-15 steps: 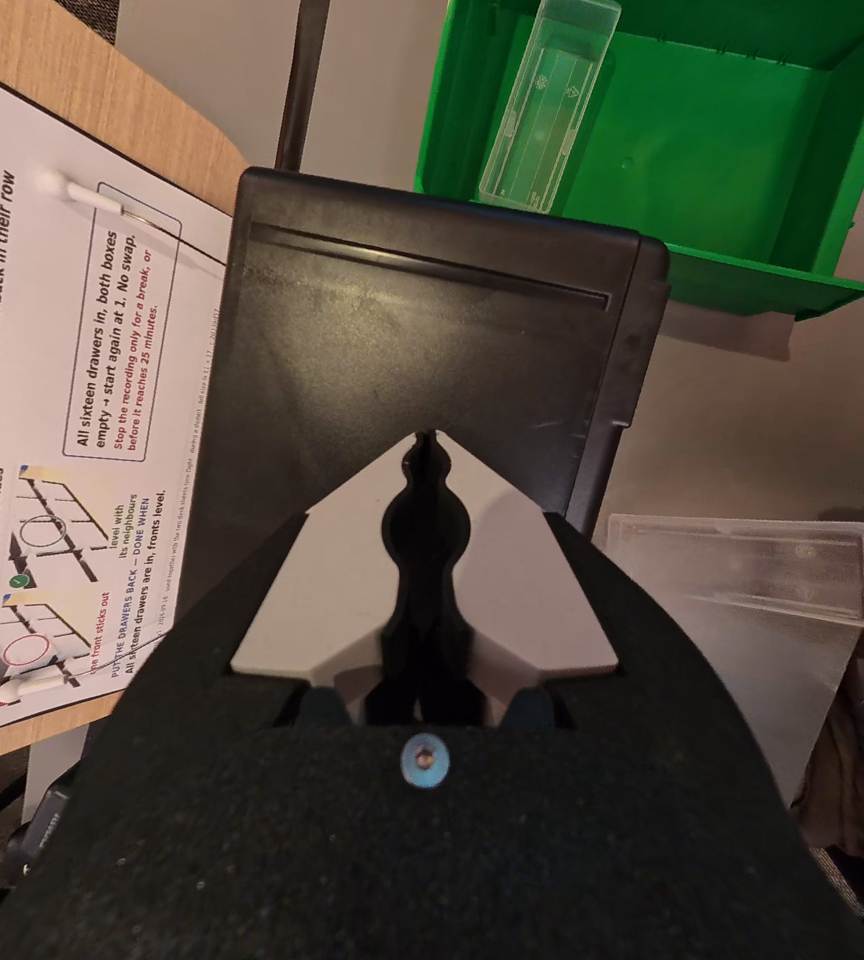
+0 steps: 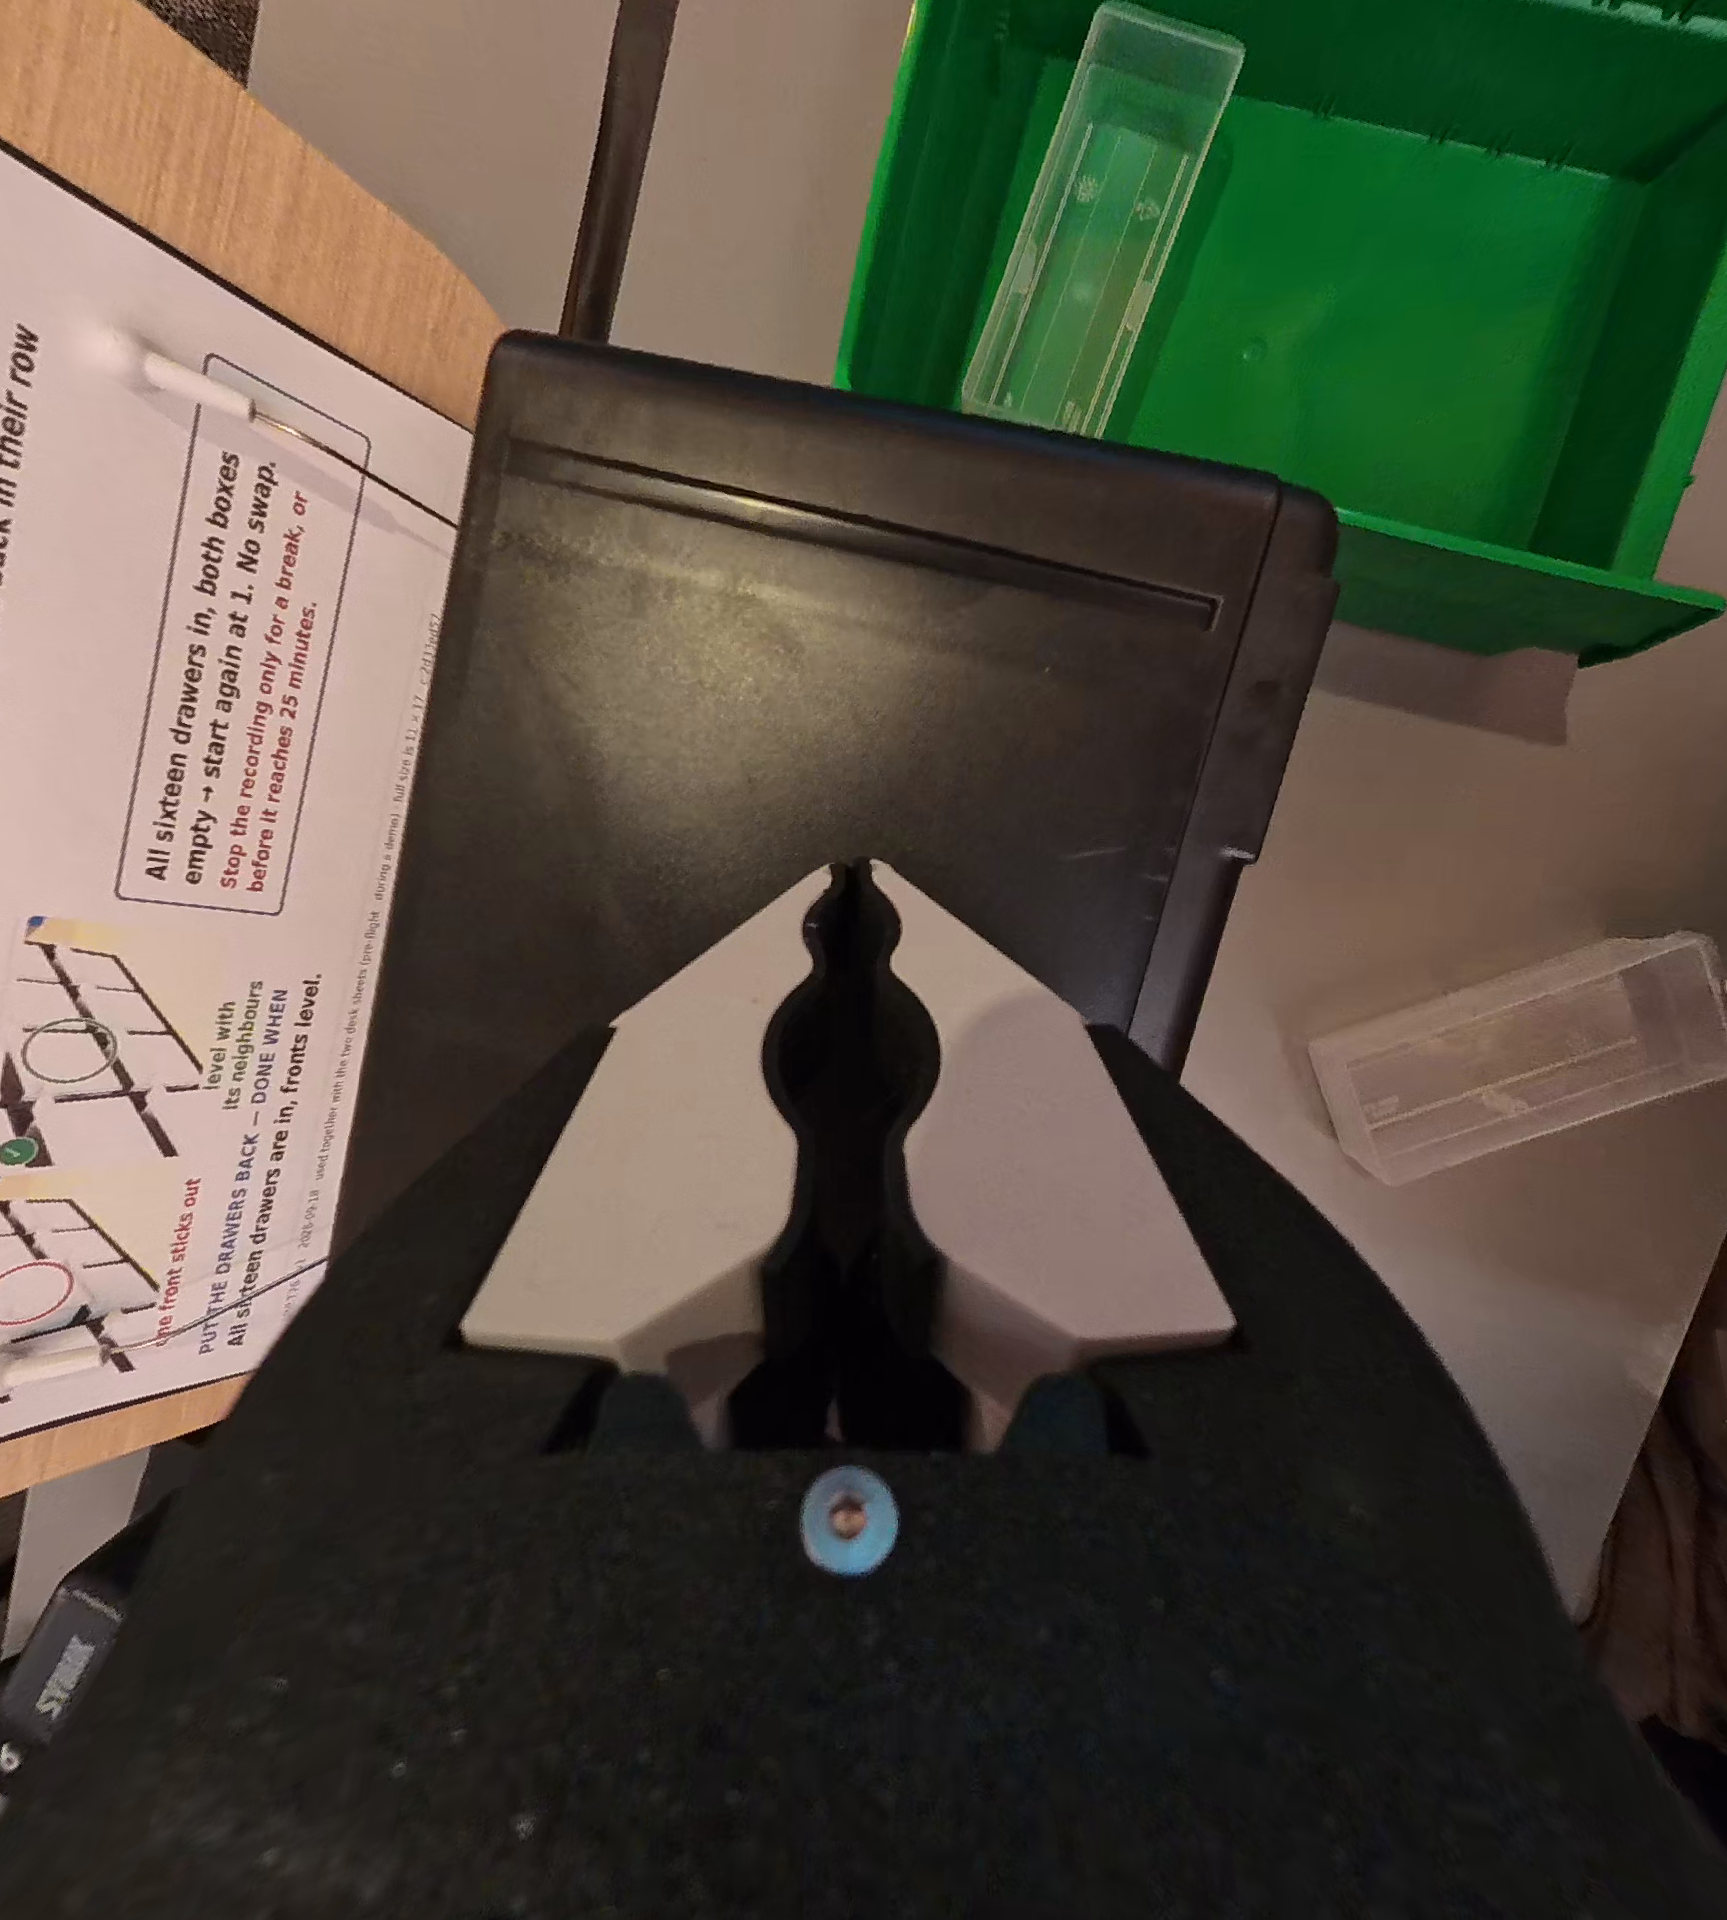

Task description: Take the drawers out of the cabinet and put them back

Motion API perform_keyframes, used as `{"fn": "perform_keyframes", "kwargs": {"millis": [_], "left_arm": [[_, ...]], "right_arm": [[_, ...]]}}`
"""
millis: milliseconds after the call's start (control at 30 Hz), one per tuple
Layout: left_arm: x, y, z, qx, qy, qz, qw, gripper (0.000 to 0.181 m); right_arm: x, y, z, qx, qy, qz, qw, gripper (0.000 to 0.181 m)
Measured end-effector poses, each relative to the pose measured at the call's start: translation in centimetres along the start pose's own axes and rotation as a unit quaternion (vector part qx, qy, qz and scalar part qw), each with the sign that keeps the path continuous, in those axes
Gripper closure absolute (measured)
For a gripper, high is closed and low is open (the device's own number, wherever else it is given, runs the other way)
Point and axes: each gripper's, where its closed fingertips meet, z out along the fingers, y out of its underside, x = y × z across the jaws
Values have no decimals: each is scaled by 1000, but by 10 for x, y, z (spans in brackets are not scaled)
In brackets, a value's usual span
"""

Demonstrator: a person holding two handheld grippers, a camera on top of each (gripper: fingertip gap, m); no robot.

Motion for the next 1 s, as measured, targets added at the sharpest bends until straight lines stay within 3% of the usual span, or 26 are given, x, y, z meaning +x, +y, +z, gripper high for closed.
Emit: {"fn": "perform_keyframes", "kwargs": {"millis": [33,100,167,267,333,367,467,533,667,767,900,1000], "left_arm": [[0,0,0,1,0,-1,1000,181],[0,0,0,-1,-2,-2,1000,181],[0,0,0,-4,-7,2,1000,181],[0,0,0,-8,-11,8,1000,181],[0,0,0,-12,-7,7,1000,181],[0,0,0,-13,-6,7,1000,181],[0,0,0,-13,-10,5,1000,181],[0,0,0,-12,-15,7,1000,181],[0,0,0,-18,-19,9,1000,181],[0,0,0,-22,-18,11,1000,181],[0,0,0,-17,-13,6,1000,181],[0,-1,0,-13,-8,3,1000,181]], "right_arm": [[-3,2,-1,-8,-15,30,999,164],[-7,5,-6,-32,-53,134,989,142],[-2,-9,-16,-18,-95,285,954,127],[12,-26,-14,-50,-175,495,849,102],[13,-47,-4,-71,-276,567,773,77],[20,-46,7,-91,-280,587,754,77],[42,-30,42,-126,-232,559,786,83],[33,-19,59,-187,-251,503,806,73],[7,-26,78,-221,-319,458,800,81],[-2,-22,76,-241,-334,417,810,118],[26,-15,53,-209,-321,393,835,122],[89,9,26,-166,-259,396,865,122]]}}
